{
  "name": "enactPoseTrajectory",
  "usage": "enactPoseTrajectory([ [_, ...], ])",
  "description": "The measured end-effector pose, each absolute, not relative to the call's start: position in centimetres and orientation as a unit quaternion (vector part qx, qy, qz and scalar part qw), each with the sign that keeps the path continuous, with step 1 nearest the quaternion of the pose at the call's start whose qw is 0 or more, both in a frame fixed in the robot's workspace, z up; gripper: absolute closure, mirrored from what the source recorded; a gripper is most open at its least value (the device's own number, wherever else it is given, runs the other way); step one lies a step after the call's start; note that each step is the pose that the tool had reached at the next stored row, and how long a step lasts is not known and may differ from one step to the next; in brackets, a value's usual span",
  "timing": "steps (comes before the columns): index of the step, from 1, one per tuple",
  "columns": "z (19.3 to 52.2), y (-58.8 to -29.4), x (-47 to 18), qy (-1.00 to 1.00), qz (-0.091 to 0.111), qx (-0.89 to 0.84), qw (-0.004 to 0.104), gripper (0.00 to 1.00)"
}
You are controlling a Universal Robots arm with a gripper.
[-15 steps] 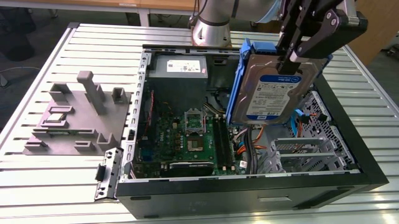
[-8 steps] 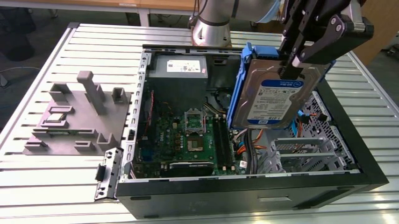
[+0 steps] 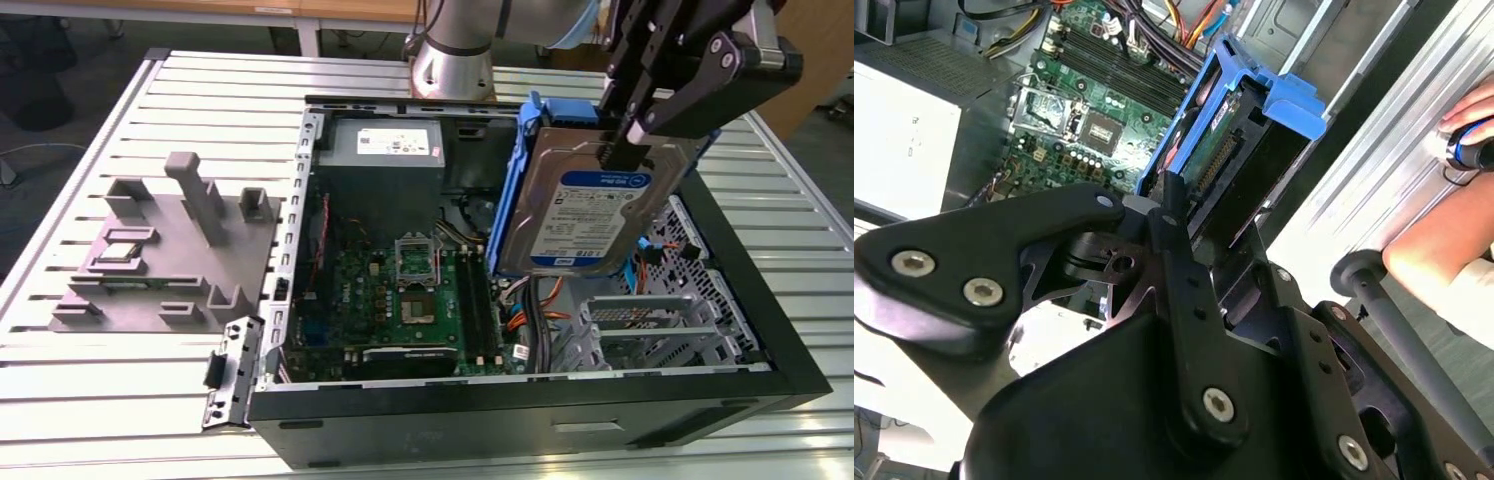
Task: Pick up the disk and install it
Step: 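Insert the disk into the insertion slot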
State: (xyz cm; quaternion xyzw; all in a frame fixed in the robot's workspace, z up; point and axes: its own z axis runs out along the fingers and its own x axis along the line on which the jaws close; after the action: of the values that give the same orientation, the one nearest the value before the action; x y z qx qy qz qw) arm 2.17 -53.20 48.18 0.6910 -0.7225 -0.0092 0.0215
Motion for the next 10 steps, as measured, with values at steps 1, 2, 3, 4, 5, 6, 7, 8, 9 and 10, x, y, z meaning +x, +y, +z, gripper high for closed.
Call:
enactPoseTrajectory([
  [1,48.2,-53.2,2.3,-0.723,-0.009,0.691,0.021,0.65],
  [2,48.2,-53.2,2.5,-0.723,-0.009,0.691,0.021,0.65],
  [3,48.2,-53.2,2.6,-0.723,-0.009,0.691,0.022,0.65],
  [4,48.2,-53.2,2.8,-0.723,-0.009,0.691,0.021,0.65],
  [5,48.2,-53.2,3.0,-0.723,-0.009,0.691,0.022,0.65],
  [6,48.2,-53.2,3.2,-0.723,-0.009,0.691,0.021,0.65],
  [7,48.2,-53.2,3.3,-0.723,-0.009,0.691,0.022,0.65],
  [8,48.2,-53.2,3.3,-0.723,-0.009,0.691,0.021,0.65],
  [9,48.2,-53.2,3.3,-0.723,-0.009,0.691,0.021,0.65],
  [10,48.2,-53.2,3.3,-0.723,-0.009,0.691,0.021,0.65],
])
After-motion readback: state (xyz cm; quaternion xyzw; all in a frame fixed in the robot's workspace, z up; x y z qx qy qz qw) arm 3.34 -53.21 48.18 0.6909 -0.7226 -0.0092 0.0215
